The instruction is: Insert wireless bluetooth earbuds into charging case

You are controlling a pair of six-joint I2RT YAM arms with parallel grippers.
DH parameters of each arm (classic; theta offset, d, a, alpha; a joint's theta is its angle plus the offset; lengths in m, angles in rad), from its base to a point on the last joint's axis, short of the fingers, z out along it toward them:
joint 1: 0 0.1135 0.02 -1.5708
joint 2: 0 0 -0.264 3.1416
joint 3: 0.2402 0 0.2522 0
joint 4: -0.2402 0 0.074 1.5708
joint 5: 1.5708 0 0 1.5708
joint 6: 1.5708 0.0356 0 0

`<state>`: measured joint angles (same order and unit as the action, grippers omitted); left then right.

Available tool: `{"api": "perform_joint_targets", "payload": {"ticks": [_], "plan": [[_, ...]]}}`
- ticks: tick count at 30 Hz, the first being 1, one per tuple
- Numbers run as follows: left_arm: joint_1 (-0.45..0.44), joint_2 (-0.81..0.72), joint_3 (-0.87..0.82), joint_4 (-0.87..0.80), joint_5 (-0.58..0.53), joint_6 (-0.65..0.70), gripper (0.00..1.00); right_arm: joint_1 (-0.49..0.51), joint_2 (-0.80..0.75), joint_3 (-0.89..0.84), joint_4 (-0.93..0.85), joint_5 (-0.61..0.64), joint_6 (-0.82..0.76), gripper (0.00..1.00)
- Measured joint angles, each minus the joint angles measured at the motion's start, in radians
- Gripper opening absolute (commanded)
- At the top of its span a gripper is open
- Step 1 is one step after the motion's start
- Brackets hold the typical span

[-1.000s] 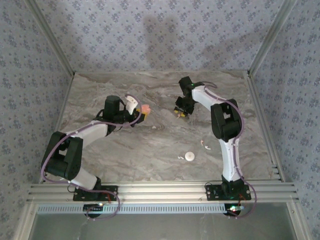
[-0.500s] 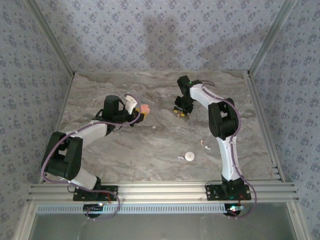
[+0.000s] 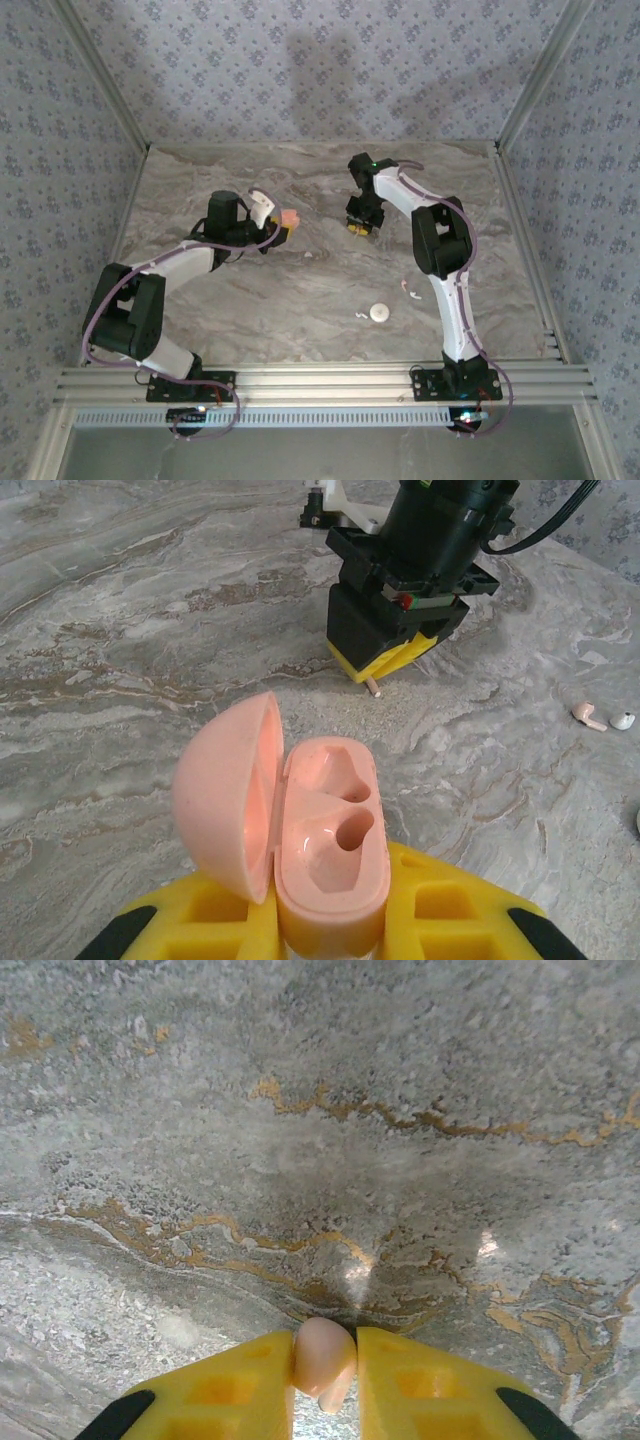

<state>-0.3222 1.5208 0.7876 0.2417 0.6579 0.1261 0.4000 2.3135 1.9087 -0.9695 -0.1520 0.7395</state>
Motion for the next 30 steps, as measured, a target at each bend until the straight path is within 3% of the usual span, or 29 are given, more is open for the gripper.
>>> {"api": "perform_joint_targets", "payload": {"ticks": [9,13,21,30], "plan": [[0.006,0.0,0.013,-0.031,0.011,0.003,0.2,-0.003,0.0,0.003,0.008,0.022,-0.038,0.2],[0.006,0.0,0.023,-0.028,0.037,0.002,0.2,-0.003,-0.046,-0.069,0.097,0.026,-0.067,0.2],[-0.034,0.028,0.047,-0.008,0.12,0.005,0.19,-0.01,-0.406,-0.44,0.394,0.016,-0.167,0.2],[-0.167,0.041,0.113,0.037,0.146,0.019,0.18,0.032,-0.808,-0.637,0.553,0.007,-0.348,0.2]]}}
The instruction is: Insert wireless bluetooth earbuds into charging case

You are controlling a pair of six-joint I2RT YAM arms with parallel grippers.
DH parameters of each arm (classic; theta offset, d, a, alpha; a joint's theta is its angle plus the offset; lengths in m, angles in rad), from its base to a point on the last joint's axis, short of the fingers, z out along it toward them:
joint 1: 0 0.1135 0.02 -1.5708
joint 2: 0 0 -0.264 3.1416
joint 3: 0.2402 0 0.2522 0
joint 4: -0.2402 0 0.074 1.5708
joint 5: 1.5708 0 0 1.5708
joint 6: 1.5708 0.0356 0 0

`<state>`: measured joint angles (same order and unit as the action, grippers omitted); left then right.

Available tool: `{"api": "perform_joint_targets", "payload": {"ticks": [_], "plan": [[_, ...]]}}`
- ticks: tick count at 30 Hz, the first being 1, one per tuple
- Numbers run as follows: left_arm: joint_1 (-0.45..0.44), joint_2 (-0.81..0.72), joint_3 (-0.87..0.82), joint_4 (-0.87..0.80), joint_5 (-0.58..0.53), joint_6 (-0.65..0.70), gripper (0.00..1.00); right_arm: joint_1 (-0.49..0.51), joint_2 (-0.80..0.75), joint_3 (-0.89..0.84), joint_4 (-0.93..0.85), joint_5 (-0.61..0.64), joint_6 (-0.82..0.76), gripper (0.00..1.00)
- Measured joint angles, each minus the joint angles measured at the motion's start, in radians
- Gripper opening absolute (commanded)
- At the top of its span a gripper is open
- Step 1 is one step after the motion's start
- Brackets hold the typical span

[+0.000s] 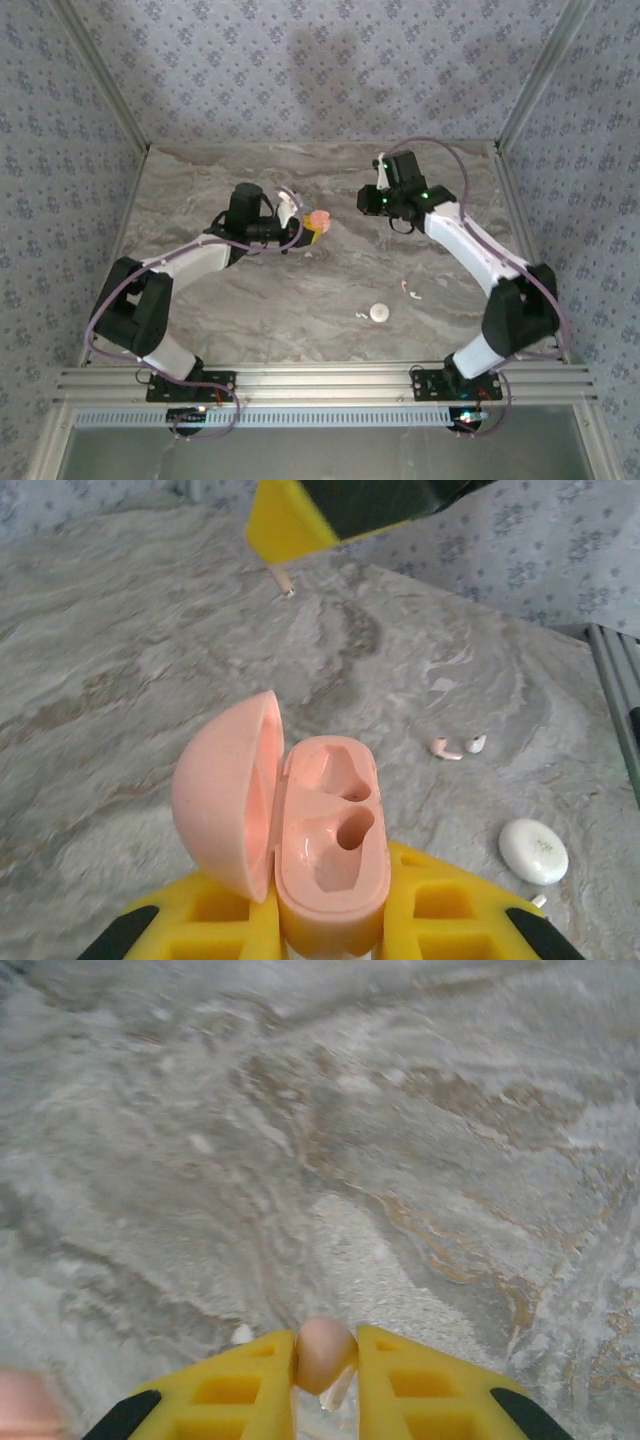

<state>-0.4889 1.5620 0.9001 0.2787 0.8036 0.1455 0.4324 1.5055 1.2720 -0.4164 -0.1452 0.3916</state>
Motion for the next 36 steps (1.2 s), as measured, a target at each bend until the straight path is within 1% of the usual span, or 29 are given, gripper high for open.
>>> {"api": "perform_joint_targets", "payload": {"ticks": [4,7,13,18,21,36], "plan": [[-0.049,0.0,0.001,0.03,-0.01,0.018,0.18,0.025,-0.178,-0.074,0.02,-0.004,-0.044,0.19],[-0.082,-0.002,0.001,0.04,-0.037,0.053,0.19,0.042,-0.282,-0.112,0.024,-0.004,-0.06,0.19],[-0.137,-0.016,0.002,0.079,-0.102,0.11,0.19,0.116,-0.426,-0.182,0.04,0.01,-0.064,0.18],[-0.148,-0.036,0.003,0.121,-0.144,0.134,0.19,0.188,-0.443,-0.184,0.055,0.057,-0.064,0.19],[-0.148,-0.042,0.003,0.13,-0.157,0.135,0.19,0.212,-0.437,-0.194,0.065,0.078,-0.064,0.19],[-0.149,-0.07,0.003,0.148,-0.177,0.121,0.19,0.227,-0.313,-0.196,0.16,0.078,-0.068,0.19]]}}
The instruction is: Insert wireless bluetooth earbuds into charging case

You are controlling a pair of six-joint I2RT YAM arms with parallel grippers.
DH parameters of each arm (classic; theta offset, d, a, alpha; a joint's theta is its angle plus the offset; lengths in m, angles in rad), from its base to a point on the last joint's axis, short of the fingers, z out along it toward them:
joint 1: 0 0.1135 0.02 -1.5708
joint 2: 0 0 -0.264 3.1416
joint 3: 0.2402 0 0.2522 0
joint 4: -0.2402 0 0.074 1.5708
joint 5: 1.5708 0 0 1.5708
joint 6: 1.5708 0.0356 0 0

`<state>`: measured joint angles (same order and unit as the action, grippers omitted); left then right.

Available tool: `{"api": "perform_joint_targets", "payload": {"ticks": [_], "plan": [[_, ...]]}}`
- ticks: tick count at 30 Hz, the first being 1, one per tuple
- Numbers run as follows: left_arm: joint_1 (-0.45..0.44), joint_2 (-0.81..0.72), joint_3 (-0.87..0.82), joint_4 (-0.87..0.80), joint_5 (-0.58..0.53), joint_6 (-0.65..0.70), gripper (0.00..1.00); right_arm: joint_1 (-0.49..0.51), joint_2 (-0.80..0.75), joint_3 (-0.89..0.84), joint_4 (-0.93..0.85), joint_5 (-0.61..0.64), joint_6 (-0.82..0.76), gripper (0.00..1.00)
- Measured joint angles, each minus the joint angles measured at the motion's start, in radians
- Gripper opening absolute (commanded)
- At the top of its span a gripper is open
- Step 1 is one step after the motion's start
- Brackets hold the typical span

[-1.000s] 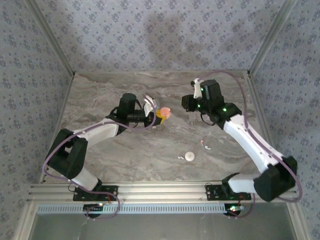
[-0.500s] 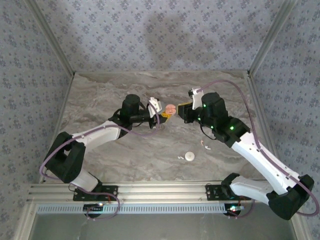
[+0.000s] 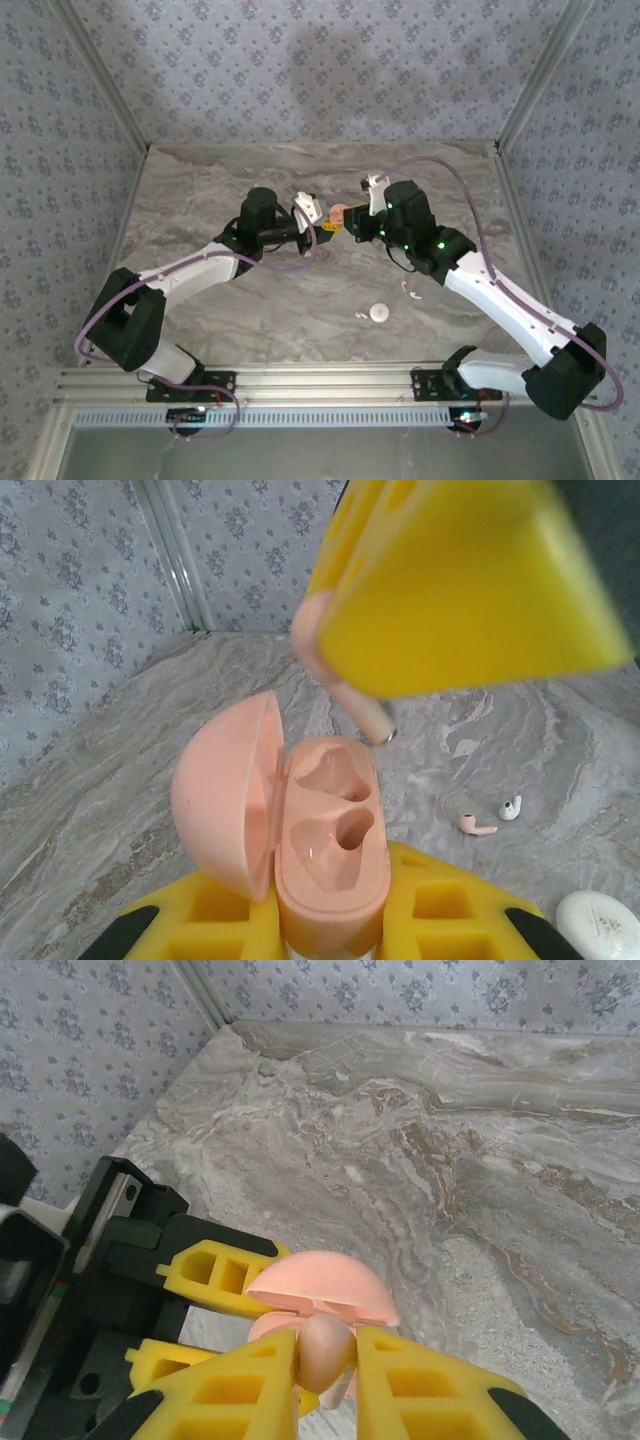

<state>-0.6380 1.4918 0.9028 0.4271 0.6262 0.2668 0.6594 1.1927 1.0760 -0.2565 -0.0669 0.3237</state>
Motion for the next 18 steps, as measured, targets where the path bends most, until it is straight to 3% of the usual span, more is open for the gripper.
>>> {"api": "perform_joint_targets", "payload": {"ticks": [18], "plan": [[0.0,0.0,0.0,0.048,-0.029,-0.062,0.18,0.018,0.029,0.006,0.05,-0.019,0.0,0.19]]}}
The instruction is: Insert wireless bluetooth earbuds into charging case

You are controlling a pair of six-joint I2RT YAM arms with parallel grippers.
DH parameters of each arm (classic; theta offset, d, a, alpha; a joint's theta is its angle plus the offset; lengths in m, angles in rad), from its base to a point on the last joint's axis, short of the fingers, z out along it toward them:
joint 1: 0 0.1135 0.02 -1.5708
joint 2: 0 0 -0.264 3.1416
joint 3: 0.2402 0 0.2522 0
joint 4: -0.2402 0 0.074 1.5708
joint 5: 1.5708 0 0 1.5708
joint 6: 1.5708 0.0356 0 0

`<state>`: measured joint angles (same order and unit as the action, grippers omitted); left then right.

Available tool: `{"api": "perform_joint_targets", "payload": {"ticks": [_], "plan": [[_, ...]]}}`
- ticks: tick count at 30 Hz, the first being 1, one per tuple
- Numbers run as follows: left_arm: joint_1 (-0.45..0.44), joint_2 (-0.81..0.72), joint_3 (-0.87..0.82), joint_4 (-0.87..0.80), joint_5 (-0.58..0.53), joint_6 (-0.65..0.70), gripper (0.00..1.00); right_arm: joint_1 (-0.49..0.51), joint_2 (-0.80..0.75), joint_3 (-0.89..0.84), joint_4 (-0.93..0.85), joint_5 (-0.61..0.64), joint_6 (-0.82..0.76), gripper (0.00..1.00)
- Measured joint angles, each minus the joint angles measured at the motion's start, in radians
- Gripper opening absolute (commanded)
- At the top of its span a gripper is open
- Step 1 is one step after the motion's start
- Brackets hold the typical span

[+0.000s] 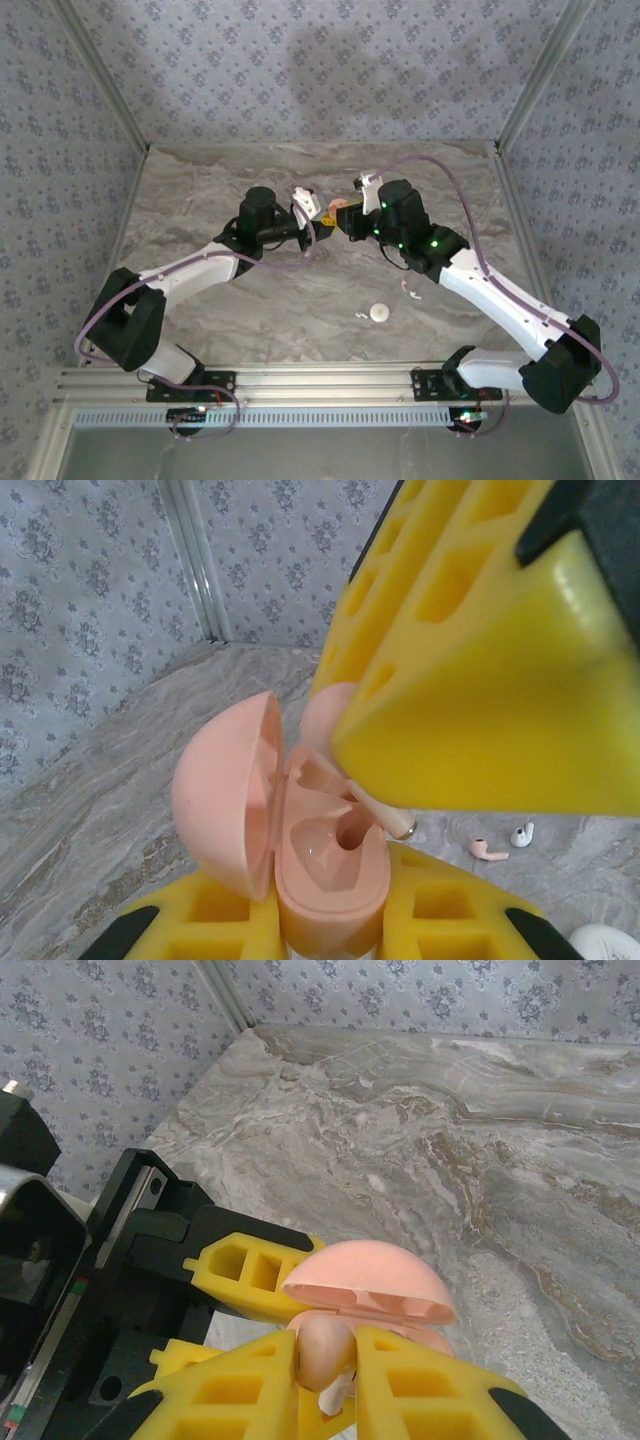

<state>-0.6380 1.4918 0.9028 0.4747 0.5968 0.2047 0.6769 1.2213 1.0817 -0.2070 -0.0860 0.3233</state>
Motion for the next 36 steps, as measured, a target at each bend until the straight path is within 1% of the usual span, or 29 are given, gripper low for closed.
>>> {"api": "perform_joint_targets", "payload": {"ticks": [17,36], "plan": [[0.0,0.0,0.0,-0.003,0.0,-0.005,0.18,0.0,0.02,0.011,0.031,0.011,-0.022,0.19],[0.0,-0.001,0.0,-0.008,-0.001,-0.015,0.18,0.013,0.026,0.022,-0.007,0.05,-0.078,0.19]]}}
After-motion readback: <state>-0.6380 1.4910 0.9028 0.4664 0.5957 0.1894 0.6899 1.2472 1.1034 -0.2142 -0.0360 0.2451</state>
